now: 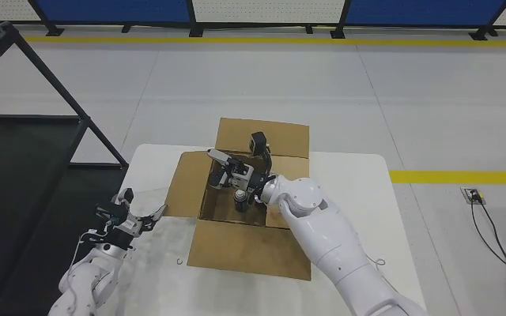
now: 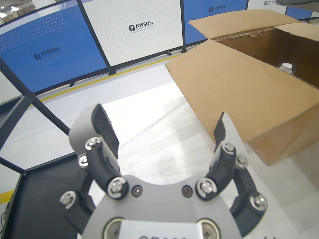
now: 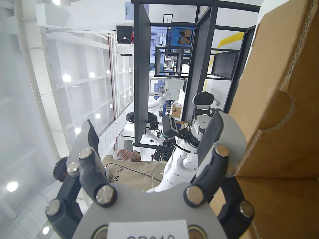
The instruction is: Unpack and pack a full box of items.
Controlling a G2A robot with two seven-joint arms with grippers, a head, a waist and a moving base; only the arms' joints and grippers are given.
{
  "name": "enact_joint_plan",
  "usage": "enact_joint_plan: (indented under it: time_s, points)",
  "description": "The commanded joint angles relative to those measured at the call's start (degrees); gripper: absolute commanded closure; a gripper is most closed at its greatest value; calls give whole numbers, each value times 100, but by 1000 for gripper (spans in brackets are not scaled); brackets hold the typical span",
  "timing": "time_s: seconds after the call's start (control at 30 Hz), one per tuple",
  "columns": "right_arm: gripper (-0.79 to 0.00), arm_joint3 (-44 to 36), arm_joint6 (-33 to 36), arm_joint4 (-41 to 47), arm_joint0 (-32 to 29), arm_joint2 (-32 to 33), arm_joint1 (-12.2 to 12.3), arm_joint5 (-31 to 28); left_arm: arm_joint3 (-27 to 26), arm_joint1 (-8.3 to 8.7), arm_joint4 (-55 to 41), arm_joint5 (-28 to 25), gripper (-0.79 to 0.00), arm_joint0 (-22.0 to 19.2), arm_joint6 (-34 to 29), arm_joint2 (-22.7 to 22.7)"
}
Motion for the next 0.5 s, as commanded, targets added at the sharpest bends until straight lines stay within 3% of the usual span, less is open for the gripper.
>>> enact_joint_plan:
  time_s: [0.0, 0.47]
  points:
    - [-785, -7, 6, 9, -13, 12, 3, -3, -7, 1, 5, 0, -785, -8, 4, 7]
    - [-785, -43, 14, -7, -70, 92, 30, -42, 36, -3, -15, 54, -785, -83, 29, 47]
